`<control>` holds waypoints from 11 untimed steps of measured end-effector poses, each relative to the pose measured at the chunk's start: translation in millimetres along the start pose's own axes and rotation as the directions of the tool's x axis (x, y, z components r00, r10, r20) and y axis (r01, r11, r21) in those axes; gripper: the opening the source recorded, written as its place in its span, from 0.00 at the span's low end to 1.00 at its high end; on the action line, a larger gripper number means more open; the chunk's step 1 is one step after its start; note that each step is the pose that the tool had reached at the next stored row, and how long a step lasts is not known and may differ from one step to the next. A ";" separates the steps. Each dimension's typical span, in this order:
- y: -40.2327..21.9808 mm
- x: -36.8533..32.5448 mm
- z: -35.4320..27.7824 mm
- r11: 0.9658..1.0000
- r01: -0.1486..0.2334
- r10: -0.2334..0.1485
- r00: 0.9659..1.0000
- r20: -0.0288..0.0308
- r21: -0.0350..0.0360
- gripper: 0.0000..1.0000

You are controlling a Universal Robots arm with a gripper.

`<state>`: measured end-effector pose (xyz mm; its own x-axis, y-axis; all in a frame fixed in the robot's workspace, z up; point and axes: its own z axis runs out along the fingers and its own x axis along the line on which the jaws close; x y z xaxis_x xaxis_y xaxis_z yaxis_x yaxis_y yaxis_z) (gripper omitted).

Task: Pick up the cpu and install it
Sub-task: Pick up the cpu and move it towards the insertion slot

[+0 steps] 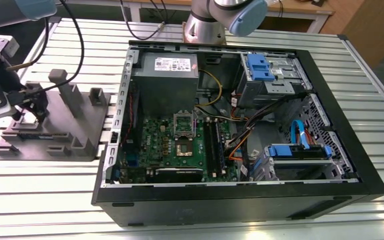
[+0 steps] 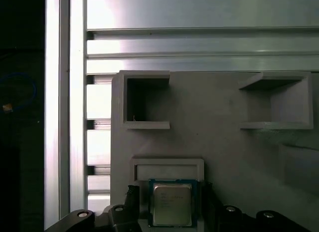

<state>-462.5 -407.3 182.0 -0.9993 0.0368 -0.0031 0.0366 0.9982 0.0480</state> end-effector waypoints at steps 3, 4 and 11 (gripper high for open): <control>0.0 0.0 0.0 1.000 0.000 0.000 1.000 0.000 0.000 0.61; 0.0 0.0 0.1 1.000 0.000 0.000 1.000 0.000 0.000 0.61; 0.1 0.0 0.2 1.000 0.000 0.000 1.000 0.000 -0.002 0.47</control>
<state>-462.5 -407.3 181.8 -0.9993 0.0369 -0.0032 0.0367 0.9981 0.0497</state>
